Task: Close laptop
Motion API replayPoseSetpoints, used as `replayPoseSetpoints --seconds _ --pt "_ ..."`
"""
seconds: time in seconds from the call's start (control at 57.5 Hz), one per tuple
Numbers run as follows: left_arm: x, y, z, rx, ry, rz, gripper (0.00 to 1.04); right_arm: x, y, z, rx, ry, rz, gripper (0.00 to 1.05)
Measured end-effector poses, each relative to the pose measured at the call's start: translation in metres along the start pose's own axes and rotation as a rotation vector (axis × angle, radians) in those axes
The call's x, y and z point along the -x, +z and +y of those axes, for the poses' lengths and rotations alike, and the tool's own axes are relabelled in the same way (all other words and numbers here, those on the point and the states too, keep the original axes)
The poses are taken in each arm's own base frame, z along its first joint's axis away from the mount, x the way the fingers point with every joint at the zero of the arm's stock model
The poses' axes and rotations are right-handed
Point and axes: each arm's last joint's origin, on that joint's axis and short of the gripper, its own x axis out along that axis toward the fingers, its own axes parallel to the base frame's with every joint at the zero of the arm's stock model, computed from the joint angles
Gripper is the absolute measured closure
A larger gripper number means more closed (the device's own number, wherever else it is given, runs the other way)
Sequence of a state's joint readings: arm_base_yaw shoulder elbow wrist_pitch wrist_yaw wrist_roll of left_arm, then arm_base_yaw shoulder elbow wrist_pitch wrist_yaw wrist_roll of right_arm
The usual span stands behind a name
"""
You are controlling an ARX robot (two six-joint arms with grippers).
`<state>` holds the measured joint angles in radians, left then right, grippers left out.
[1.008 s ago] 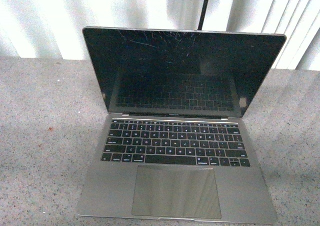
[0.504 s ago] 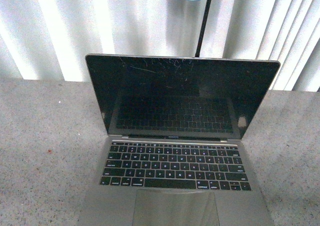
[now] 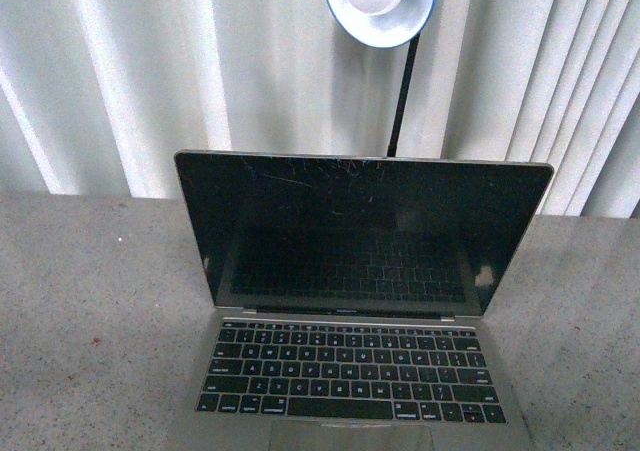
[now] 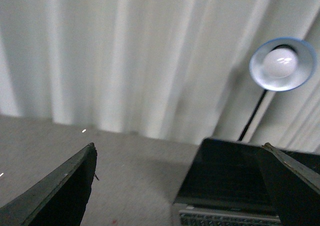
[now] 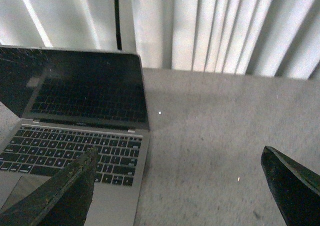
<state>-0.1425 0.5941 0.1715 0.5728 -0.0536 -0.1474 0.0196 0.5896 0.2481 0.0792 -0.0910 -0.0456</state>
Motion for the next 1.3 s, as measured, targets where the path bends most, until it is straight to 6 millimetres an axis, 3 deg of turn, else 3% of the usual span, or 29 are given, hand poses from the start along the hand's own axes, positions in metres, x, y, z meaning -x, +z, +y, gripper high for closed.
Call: replayPoseSetpoints --seconds 0.052,0.104,0.243,0.4,0.539,0.626,0.712,1.043,1.164,1.303 --pt "-0.016 0.007 -0.005 -0.012 -0.048 -0.020 0.07 -0.011 0.010 -0.002 0.046 0.015 -0.009 0.07" --pt "-0.050 0.013 -0.016 -0.045 -0.131 0.001 0.07 -0.033 0.024 -0.004 0.132 0.042 -0.010 0.07" --pt "-0.105 0.005 -0.038 -0.147 -0.221 0.097 0.07 -0.072 0.044 -0.002 0.227 0.095 -0.008 0.07" --pt "-0.149 -0.001 -0.051 -0.231 -0.252 0.148 0.07 -0.103 0.060 0.007 0.318 0.139 -0.011 0.07" --pt "-0.176 -0.003 -0.058 -0.288 -0.253 0.174 0.07 -0.125 0.074 0.010 0.369 0.152 -0.022 0.08" --pt "-0.194 -0.008 -0.061 -0.334 -0.261 0.211 0.07 -0.140 0.081 0.011 0.409 0.165 -0.028 0.26" --pt "-0.204 -0.012 -0.064 -0.380 -0.273 0.246 0.19 -0.150 0.081 0.012 0.445 0.176 -0.018 0.40" --pt "-0.233 -0.025 -0.073 -0.513 -0.296 0.337 0.80 -0.178 0.082 0.017 0.602 0.230 0.001 1.01" --pt "-0.240 -0.031 -0.072 -0.533 -0.299 0.350 1.02 -0.186 0.081 0.019 0.660 0.263 0.016 1.02" --pt "-0.240 -0.034 -0.074 -0.578 -0.327 0.369 1.01 -0.191 0.081 0.026 0.706 0.310 0.021 1.02"
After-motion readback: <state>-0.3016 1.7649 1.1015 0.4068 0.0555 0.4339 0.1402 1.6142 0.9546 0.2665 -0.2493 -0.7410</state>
